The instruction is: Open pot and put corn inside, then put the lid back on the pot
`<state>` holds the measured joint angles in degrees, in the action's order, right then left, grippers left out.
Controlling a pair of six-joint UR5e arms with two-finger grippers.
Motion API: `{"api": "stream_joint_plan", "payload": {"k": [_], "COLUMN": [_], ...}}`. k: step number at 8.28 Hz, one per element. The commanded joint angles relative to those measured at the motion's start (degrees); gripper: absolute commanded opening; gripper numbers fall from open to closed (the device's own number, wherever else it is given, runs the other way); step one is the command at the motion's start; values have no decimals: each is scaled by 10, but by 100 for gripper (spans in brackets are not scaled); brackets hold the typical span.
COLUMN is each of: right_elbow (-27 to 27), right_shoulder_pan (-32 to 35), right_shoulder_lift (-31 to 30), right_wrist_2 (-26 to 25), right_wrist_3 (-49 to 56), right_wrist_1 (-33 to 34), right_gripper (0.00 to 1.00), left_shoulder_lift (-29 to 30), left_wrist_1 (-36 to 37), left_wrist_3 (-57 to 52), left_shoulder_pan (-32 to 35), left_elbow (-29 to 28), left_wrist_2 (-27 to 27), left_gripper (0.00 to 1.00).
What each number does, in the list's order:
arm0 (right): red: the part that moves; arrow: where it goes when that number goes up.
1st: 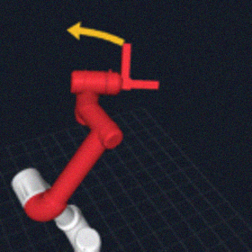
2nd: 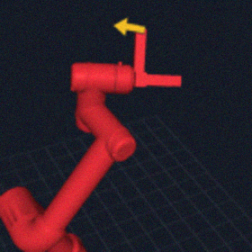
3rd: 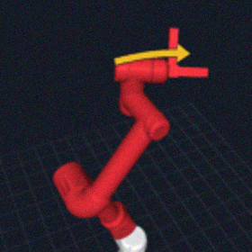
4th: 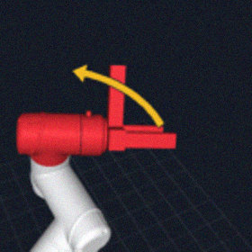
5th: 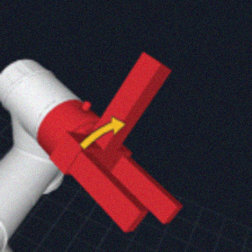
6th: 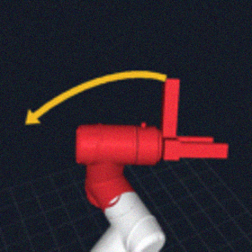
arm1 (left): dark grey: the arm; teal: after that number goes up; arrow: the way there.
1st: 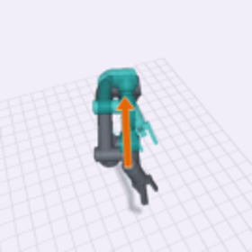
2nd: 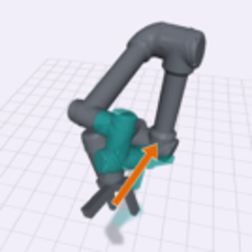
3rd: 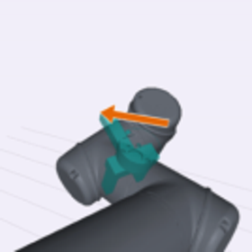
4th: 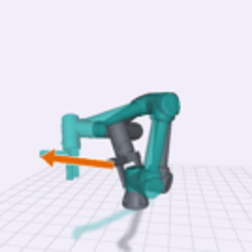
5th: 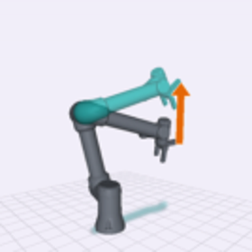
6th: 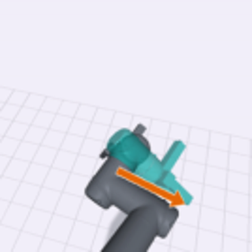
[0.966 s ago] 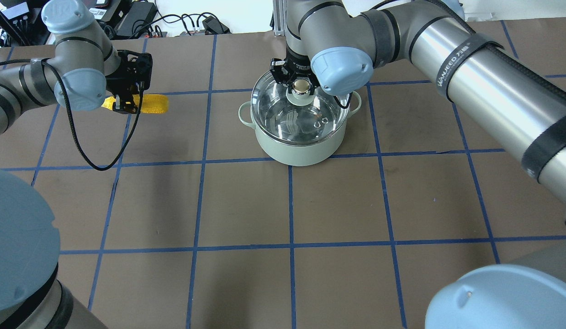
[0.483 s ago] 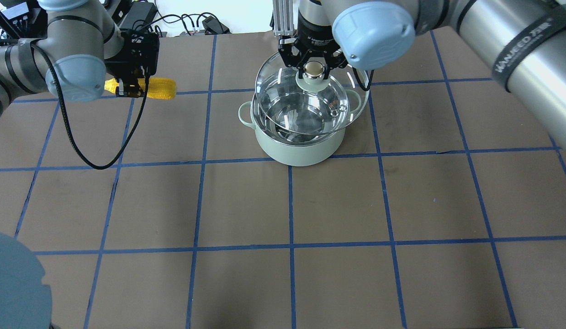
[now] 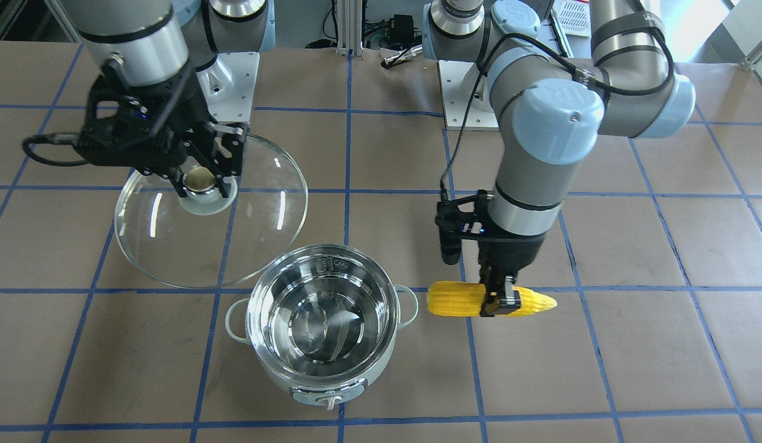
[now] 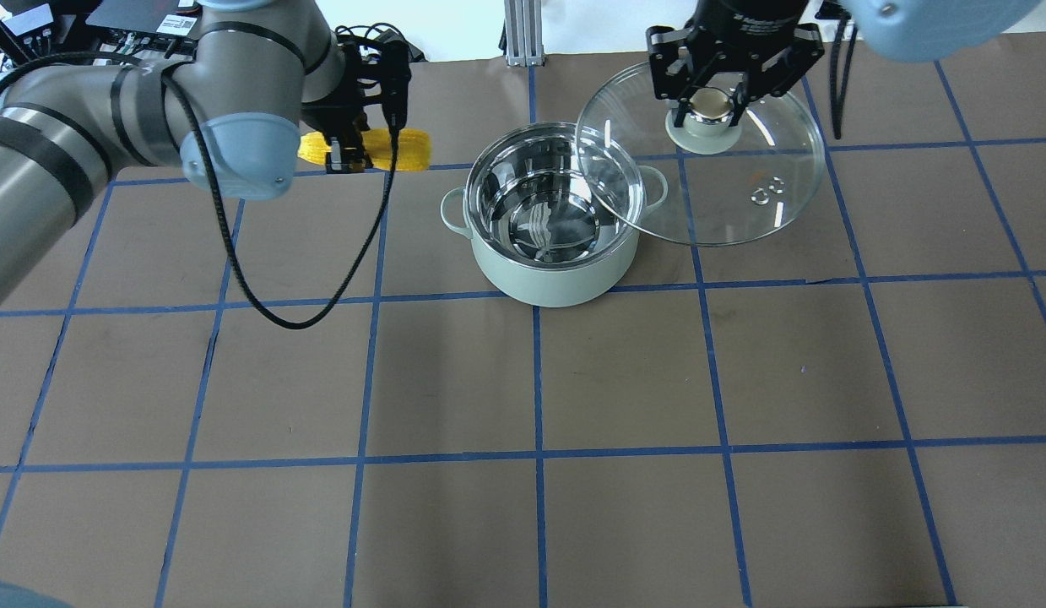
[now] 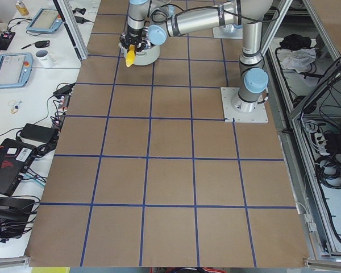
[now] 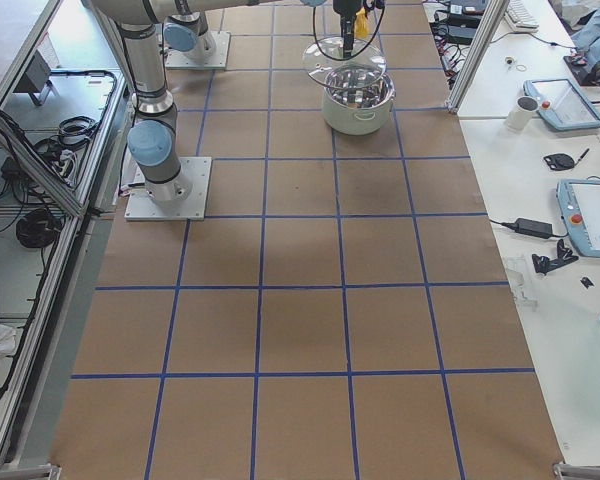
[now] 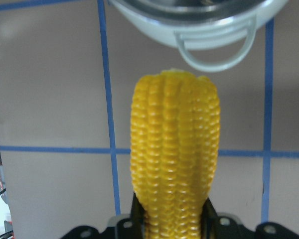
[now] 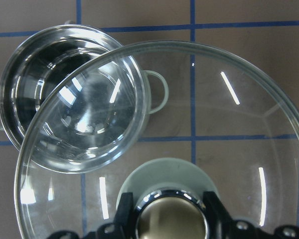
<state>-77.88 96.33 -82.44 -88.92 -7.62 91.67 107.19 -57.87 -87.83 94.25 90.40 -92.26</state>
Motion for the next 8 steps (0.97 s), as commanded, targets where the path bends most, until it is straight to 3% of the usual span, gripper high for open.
{"api": "stream_joint_plan", "payload": {"k": [1, 4, 6, 8], "right_elbow": [-30, -43, -81, -84], "right_shoulder_pan": [-62, -65, -64, -65], "right_shoulder_lift": [-54, -69, -99, -97], "right_wrist_2": [-2, 2, 0, 0], "right_wrist_3": [80, 78, 74, 85], "right_wrist_1": [-48, -70, -76, -41], "right_gripper": [25, 25, 24, 24], "left_shoulder_lift": [8, 20, 35, 38], "left_wrist_1": [38, 106, 111, 115], "left_wrist_3": [143, 202, 237, 261], "left_shoulder_pan": [101, 117, 131, 147], "left_elbow": [0, 0, -1, -1], "left_wrist_2": [6, 52, 53, 53], "left_gripper": [0, 0, 0, 0]}}
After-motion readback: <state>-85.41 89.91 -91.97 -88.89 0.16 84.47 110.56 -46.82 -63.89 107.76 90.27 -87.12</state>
